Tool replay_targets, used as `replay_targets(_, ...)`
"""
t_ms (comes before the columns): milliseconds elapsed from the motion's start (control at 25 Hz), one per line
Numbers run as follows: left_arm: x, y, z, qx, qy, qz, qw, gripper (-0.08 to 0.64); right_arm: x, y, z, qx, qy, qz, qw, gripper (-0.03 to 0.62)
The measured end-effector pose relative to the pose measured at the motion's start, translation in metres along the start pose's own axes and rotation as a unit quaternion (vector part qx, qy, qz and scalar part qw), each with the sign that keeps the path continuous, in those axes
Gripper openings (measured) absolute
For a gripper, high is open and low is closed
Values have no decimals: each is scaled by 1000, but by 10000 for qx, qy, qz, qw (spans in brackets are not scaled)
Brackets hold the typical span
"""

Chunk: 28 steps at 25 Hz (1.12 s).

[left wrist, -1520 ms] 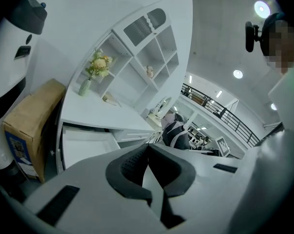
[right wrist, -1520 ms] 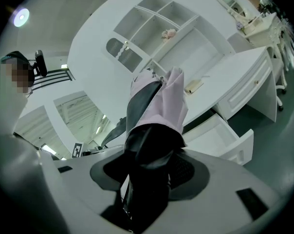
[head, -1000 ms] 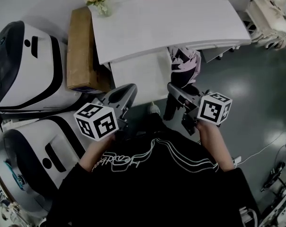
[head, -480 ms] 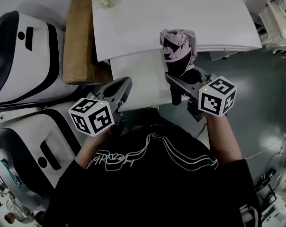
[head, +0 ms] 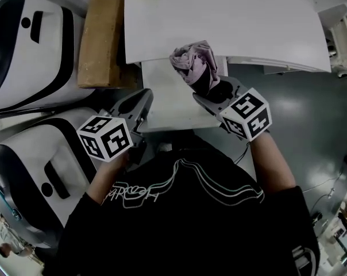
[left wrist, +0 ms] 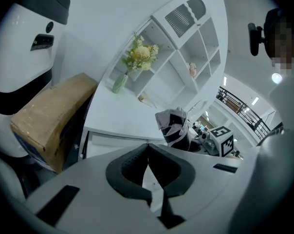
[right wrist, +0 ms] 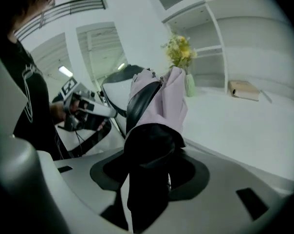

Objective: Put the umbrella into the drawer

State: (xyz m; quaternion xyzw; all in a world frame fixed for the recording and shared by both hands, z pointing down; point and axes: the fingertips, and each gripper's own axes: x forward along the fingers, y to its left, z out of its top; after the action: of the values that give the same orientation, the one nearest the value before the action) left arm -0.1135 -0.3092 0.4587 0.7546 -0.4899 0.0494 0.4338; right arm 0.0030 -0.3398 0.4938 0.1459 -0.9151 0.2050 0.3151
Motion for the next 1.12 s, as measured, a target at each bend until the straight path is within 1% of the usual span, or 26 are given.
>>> replay_targets(80,-4,10,0,-61,-36,89,9999,21,19,-1,-16,-379,427,-76,9983,225)
replay_targets(240,-11,26,-1,-177,-72,228,9996,21,57,-5,-48,-669,1091,-18,9918,225)
replay_targets(360,-17,40,-4,-282,-79,344,9990,21,85,-11,-71,-934,1585,-59,9829,225)
replay_targets(520,-20,58,-7,-461,-96,498,9977,21,122,-20,-101,-715,2127,45,9745,225)
replay_targets(640,-17,66,-8,-543,-72,511,9972,21,150,-32,-122,-715,2499,-13,9656,225)
replay_targets(840,-15,75,-6,-605,-76,536,9967,21,180,-55,-148,-678,2869,-277,9551,225)
replay_targets(960,-12,78,-6,-669,-83,557,9962,21,190,-64,-161,-780,2992,-394,9502,225)
replay_targets(1120,-14,78,-5,-732,-119,532,9958,21,198,-66,-171,-808,3066,-425,9475,225)
